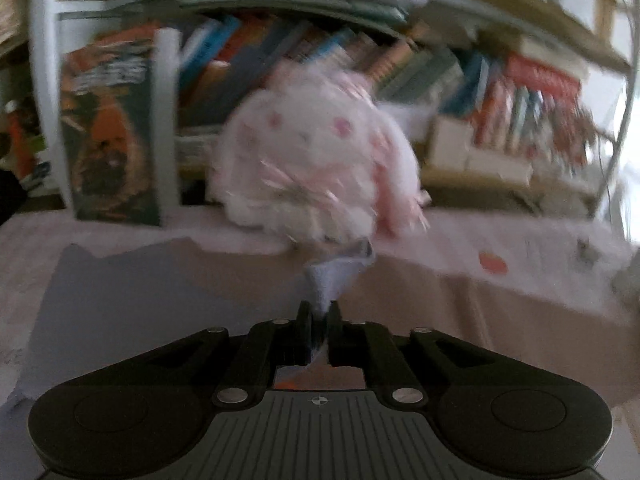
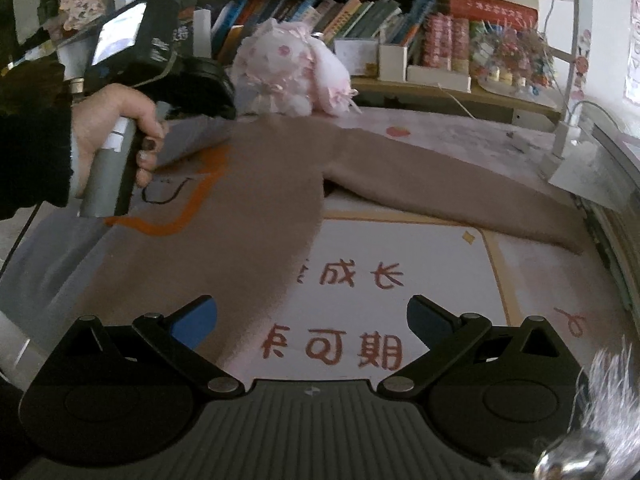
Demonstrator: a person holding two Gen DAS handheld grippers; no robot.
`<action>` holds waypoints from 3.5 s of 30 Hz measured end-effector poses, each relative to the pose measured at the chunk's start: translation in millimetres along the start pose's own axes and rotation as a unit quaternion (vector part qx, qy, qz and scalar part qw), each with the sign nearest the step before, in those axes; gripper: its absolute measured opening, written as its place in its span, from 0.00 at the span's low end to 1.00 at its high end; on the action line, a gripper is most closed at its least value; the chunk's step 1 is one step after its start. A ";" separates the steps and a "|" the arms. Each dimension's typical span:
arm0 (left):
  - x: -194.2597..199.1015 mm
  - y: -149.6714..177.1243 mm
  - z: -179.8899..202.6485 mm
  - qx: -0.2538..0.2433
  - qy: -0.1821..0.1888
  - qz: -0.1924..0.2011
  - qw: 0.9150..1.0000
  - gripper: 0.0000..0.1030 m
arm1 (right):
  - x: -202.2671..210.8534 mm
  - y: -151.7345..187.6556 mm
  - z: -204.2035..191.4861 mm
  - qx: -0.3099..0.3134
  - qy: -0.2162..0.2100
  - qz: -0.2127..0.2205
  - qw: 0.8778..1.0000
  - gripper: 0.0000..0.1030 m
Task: Fold clothes
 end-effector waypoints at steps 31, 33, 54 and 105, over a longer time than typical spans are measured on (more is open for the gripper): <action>130.3 191.4 -236.5 0.137 -0.077 -0.107 0.982 0.57 | -30.7 5.7 -32.4 -0.094 0.004 -0.085 0.992 0.50; 128.9 195.2 -239.8 0.138 -0.070 -0.109 0.982 0.56 | -28.6 8.4 -36.0 -0.099 0.014 -0.089 0.991 0.48; 130.0 193.4 -269.7 0.131 -0.009 -0.099 0.986 0.05 | -36.2 4.7 -85.3 -0.084 0.050 -0.085 0.992 0.12; 151.4 194.6 -126.0 0.058 -0.065 -0.063 0.994 0.93 | -4.4 -13.2 112.6 -0.174 0.147 -0.017 0.974 1.00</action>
Point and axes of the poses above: each gripper's, at about its wrist camera, not at the fingertips, and x roughly against the way its jaws point, z to its right, y to its underside, the point moved 8 cm from there along -x, roughly the way its jaws point, and after that the axes turned 8 degrees about -z, right-handed, at the moved point
